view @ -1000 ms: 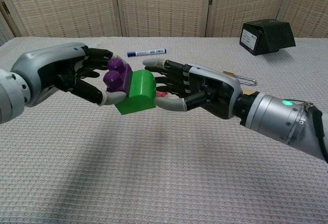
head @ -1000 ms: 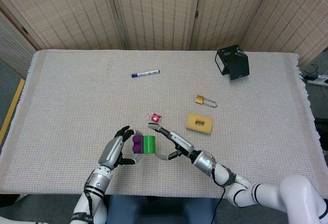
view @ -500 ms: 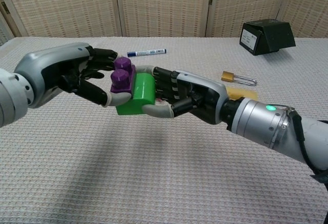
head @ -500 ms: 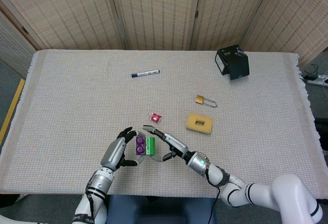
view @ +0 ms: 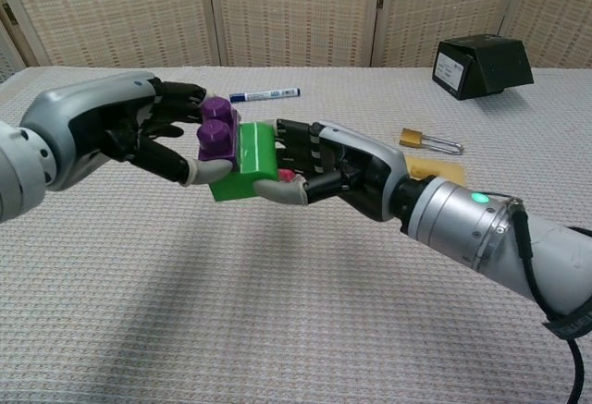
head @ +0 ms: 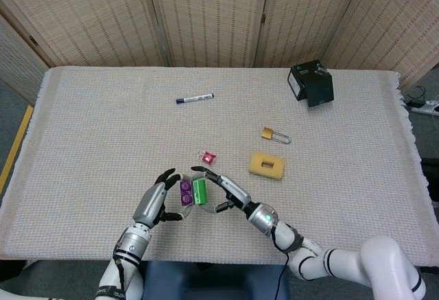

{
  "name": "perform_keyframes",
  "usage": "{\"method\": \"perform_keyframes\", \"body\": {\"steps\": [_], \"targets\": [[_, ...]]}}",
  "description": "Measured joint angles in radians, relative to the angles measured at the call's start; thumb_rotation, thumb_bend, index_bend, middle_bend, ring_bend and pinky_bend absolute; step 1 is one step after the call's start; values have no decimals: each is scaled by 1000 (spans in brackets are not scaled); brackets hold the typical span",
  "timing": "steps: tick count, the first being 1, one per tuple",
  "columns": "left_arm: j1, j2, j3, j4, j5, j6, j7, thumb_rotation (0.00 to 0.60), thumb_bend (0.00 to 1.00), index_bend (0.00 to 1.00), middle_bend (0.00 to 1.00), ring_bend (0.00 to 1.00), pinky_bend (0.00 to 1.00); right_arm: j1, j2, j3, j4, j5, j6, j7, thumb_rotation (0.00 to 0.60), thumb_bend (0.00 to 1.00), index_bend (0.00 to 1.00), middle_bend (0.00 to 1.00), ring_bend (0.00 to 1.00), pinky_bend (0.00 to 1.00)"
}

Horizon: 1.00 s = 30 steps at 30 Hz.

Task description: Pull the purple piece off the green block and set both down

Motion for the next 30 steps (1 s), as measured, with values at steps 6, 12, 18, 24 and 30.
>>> {"method": "perform_keyframes", "body": {"steps": [6,12,18,24,30], "targets": [[2,2,2,10,19,2,-7,600,507,850,260,13,0,-12,-4,8,-15,14,3,-30,600,395,988,257,241,0],[5,0,-1,26,43,4,-20,600,507,850,261,13,0,-21,2,2,-12,19,-4,-50,600,395,999,268,254,0],[7,-6,1,53,80,4,-36,600,507,850,262,13,0,-34,-2,-10,19,25,-16,-41,600,395,1000,269,254,0],[10,5,-9,66,87,-1,-48,600,507,850,262,13,0,-51,16,-25,42,14,-3,-47,600,394,1000,269,255,0],[13,30,-5,96,83,-24,-57,600,507,851,262,13,0,-82,72,-33,30,6,41,-135,600,394,1000,269,256,0]]}}
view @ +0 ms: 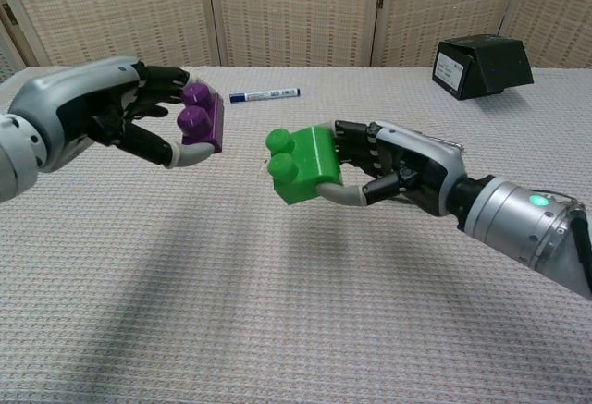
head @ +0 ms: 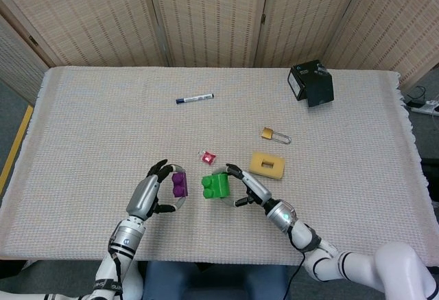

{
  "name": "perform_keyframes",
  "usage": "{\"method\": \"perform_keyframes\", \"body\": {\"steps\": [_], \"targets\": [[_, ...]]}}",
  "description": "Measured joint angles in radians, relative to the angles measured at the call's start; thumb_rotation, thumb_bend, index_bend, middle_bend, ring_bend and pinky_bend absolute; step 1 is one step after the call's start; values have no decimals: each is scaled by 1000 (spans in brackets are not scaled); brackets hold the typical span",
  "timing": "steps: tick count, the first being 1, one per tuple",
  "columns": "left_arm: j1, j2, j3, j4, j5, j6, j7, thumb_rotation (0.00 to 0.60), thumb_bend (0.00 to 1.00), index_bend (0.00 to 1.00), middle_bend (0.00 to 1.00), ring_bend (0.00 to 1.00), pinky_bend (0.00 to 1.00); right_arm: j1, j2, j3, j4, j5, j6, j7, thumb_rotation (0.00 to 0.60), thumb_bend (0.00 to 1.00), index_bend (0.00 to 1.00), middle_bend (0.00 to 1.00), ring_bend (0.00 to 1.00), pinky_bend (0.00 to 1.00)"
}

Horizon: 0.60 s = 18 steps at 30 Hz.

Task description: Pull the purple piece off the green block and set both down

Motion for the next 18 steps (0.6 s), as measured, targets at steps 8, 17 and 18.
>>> {"method": "perform_keyframes", "body": {"steps": [8,17,18], "targets": [[22,10,39,144,28,-38,-61,600,509,852,264,15,0,-37,127,-14,-108,3,23,-279,600,394,1000,271,252,0],[44,-38,76,422,87,-141,-246,600,509,851,264,15,0,-61,268,-58,-270,44,-53,-677,600,394,1000,272,231,0],[44,-45,77,445,96,-154,-270,600,509,851,264,15,0,-63,279,-62,-283,51,-64,-717,600,394,1000,271,226,0]]}}
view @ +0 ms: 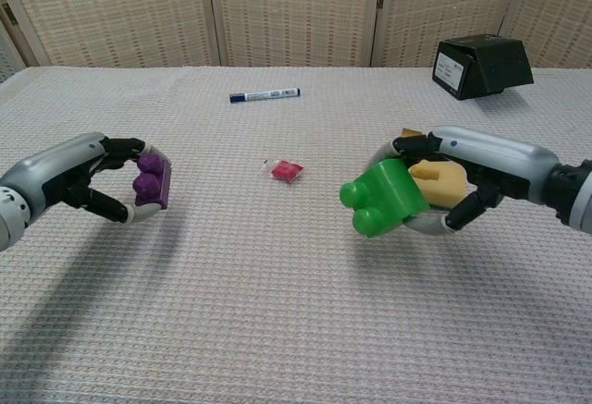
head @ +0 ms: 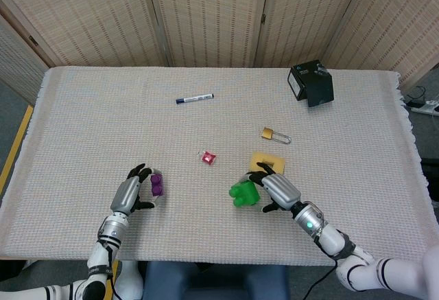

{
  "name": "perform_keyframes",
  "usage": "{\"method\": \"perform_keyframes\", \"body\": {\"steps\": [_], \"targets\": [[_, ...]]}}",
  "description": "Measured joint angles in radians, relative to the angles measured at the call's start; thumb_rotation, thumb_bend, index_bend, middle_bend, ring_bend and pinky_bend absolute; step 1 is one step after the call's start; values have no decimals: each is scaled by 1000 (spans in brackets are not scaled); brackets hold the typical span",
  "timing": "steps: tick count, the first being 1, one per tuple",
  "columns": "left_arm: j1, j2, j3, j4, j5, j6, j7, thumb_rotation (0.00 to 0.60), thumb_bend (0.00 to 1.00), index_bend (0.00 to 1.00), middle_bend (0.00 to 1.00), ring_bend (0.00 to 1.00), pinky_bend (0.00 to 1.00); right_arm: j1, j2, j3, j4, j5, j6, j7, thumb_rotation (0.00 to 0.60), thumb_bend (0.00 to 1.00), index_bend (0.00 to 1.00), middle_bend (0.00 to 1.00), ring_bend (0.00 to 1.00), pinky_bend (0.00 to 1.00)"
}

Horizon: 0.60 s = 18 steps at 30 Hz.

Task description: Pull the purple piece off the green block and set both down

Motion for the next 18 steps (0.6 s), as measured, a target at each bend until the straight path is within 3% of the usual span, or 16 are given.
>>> {"method": "perform_keyframes", "body": {"steps": [4,5,6,9,10,11,12,14,18], "targets": [[1,-29,4,94,44,-47,-86,600,509,835,264,14,0,-11,33,-13,-42,54,-52,-142,600,394,977,258,205,0],[1,-38,6,119,58,-59,-106,600,509,780,262,10,0,-16,38,-14,-49,73,-66,-161,600,394,938,243,193,0],[1,-44,8,135,71,-68,-119,600,508,688,249,5,0,-19,40,-15,-52,83,-75,-166,600,394,807,191,156,0],[-1,-49,17,159,116,-90,-159,600,506,378,163,0,0,-15,57,-21,-61,85,-104,-161,600,394,255,18,25,0],[-2,-49,19,163,129,-96,-172,600,505,297,135,0,0,-11,67,-23,-66,83,-119,-158,600,395,106,0,4,0],[-3,-47,22,166,144,-106,-188,600,505,210,105,0,0,-6,84,-24,-75,81,-140,-153,600,395,34,0,0,0],[-4,-45,24,168,154,-114,-196,600,502,121,77,0,0,-2,98,-25,-84,80,-153,-149,600,395,4,0,0,0],[-6,-39,26,167,171,-121,-207,600,491,37,51,0,0,5,135,-22,-114,77,-167,-138,600,391,0,0,0,0],[-5,-24,29,146,187,-119,-205,600,449,0,19,0,0,4,180,-16,-160,61,-153,-136,600,387,0,0,0,0]]}}
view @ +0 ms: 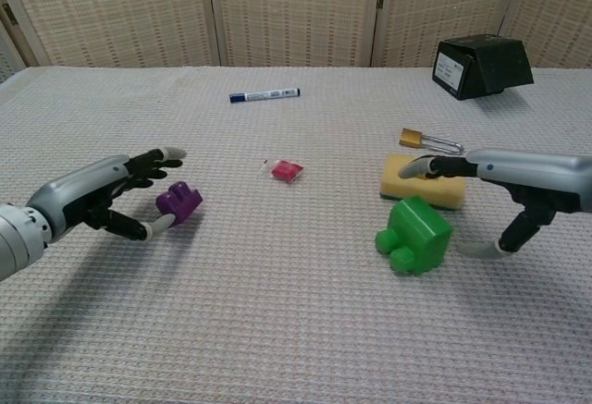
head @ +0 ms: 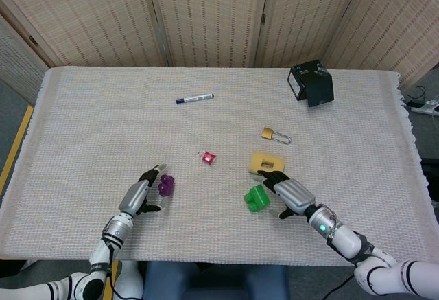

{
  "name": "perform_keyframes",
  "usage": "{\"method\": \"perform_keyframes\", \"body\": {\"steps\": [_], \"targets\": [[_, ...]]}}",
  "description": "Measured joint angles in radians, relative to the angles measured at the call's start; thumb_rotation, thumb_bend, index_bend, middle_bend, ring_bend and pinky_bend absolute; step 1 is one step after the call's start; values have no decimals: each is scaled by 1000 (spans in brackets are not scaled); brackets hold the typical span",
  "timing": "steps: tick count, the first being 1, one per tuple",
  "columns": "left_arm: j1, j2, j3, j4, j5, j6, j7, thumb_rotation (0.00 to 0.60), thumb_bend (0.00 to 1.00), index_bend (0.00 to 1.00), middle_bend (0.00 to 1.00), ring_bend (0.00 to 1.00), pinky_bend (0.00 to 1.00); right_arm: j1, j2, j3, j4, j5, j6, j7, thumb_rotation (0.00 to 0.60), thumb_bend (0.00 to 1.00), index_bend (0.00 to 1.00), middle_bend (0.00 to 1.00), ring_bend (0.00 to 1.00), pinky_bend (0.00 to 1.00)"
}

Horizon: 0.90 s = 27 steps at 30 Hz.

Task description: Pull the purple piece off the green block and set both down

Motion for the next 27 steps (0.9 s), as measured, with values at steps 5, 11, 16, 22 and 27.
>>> {"method": "perform_keyframes", "body": {"steps": [5,11,16,22,27], "targets": [[5,30,-1,-58,10,14,21,600,443,0,14,0,0,-9,78,0,-80,-31,31,-11,600,387,0,0,0,0],[27,100,23,-122,100,86,75,600,443,0,0,0,0,-50,185,-10,-169,-66,122,-77,600,387,0,0,0,0],[85,174,66,-120,231,263,183,600,443,0,0,0,0,-137,216,-18,-204,-30,225,-296,600,387,0,0,0,0],[239,286,125,-86,316,526,342,600,388,0,0,0,0,-320,177,-19,-189,15,538,-583,600,386,0,0,0,0],[351,318,161,-37,328,623,432,600,380,0,0,0,0,-424,128,-16,-107,21,666,-560,600,386,0,0,0,0]]}}
